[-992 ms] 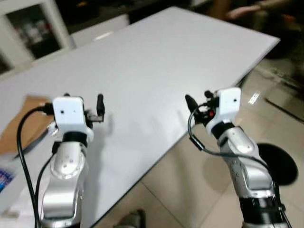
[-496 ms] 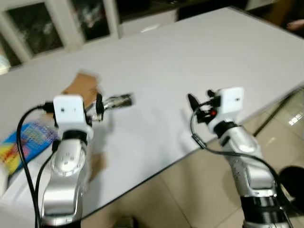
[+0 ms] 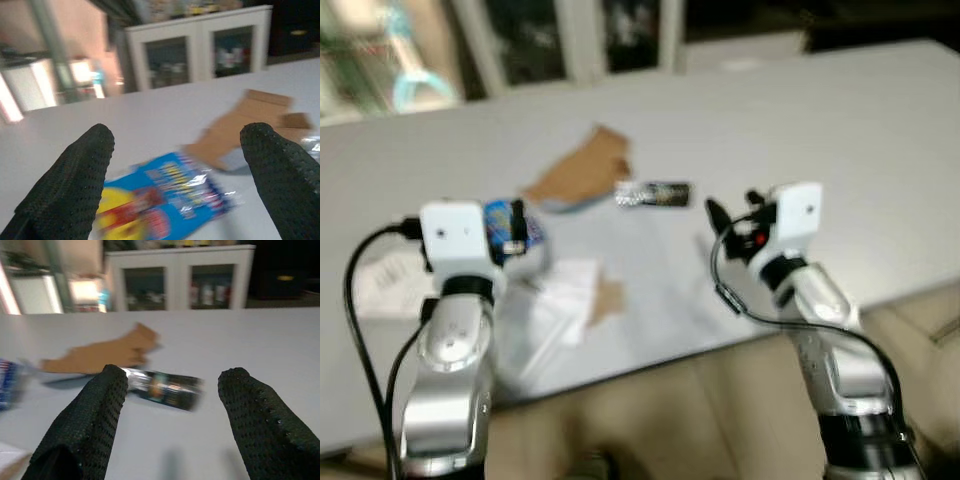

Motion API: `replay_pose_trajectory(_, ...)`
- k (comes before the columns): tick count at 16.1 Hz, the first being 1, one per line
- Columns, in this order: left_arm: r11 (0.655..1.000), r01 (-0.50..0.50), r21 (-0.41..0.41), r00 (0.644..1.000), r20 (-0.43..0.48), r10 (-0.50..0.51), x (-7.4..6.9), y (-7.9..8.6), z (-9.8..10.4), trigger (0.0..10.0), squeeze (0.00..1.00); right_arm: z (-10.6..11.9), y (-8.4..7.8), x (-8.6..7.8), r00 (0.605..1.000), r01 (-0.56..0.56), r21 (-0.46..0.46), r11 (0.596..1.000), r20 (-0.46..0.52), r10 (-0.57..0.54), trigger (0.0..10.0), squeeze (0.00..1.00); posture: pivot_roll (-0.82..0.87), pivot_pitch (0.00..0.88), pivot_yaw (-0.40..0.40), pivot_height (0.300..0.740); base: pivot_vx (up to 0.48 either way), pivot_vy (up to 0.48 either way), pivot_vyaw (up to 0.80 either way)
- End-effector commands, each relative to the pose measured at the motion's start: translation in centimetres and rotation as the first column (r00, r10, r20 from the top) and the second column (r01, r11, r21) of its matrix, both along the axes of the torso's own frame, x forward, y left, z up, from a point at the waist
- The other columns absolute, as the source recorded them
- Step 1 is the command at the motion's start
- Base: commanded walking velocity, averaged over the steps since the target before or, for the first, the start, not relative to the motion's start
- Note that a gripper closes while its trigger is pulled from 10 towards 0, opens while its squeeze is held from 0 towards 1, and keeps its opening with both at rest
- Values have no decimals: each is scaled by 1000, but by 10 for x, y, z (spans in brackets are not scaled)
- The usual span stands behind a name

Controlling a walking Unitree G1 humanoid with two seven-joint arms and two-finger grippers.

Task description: Picking trash to rubbish bin

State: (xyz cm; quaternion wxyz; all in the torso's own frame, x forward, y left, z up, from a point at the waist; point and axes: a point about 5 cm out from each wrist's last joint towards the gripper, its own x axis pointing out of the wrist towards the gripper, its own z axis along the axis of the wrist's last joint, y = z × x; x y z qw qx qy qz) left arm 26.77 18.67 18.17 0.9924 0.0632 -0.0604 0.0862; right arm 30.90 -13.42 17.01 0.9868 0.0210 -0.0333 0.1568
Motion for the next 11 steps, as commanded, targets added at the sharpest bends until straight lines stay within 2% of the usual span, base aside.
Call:
replay_pose_trajectory(1,1000,-20,-3,1000,-9,20,1,-1,-1,10000,0,3,-2,1,1000,3,-2,1000,8,-3,10000,0,-89,103,30,740,0,0,756)
replay_pose_trajectory(5,999,-41,7,999,-18,41,2,0,-2,10000,0,3,-1,2,1000,3,0,1000,5,-3,10000,0,-87,101,30,740,0,0,602)
replay_pose_trajectory(11,998,-60,7,998,-29,60,3,1,-3,10000,0,3,0,3,1000,-1,7,1000,-3,1,10000,0,-86,101,26,740,0,0,0)
